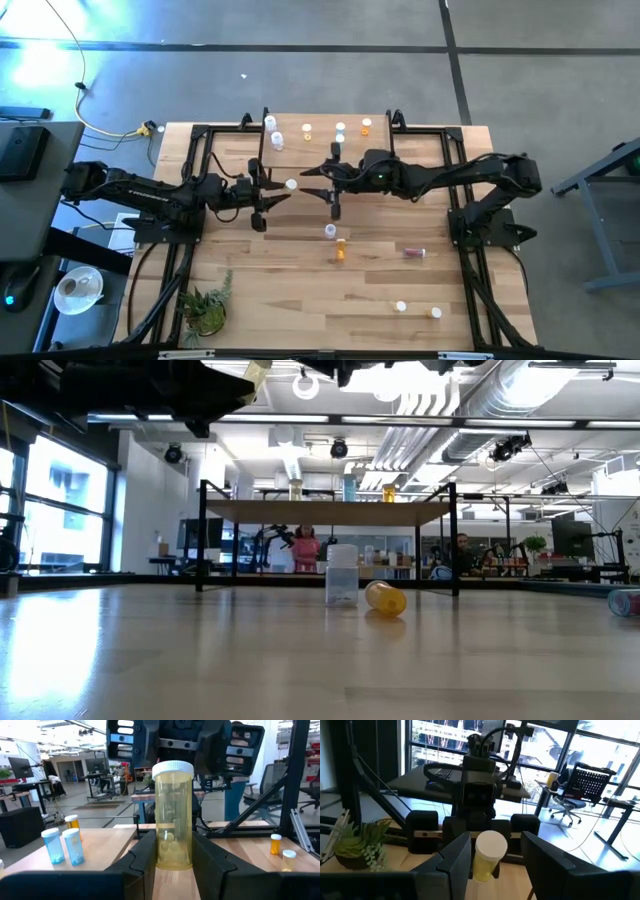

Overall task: Pick and place medicine bottles onto shelf by color
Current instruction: Put the top yellow pill bottle on the shelf aligned with the other yellow pill bottle

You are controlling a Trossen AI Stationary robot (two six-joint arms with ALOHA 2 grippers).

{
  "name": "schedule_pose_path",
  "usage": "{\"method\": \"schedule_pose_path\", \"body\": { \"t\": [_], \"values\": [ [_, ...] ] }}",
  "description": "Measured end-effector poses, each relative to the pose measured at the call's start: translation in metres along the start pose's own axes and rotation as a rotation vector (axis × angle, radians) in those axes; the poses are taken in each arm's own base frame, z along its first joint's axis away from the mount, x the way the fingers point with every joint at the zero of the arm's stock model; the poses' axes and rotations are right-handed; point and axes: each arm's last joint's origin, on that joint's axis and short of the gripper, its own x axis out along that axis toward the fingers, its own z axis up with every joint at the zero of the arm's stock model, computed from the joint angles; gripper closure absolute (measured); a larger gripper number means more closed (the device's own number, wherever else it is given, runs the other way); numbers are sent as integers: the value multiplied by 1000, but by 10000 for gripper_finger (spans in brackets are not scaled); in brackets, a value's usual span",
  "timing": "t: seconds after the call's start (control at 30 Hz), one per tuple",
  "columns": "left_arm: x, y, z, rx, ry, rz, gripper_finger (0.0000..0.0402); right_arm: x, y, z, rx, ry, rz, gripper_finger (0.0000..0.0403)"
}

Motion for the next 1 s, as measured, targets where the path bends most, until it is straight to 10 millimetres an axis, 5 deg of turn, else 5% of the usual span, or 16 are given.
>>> {"method": "schedule_pose_path", "body": {
  "t": [1.0],
  "values": [
    [0, 0, 0, 3, 1, -10, 309, 24, 1, -24, 96, -88, 27, 238]
  ]
}}
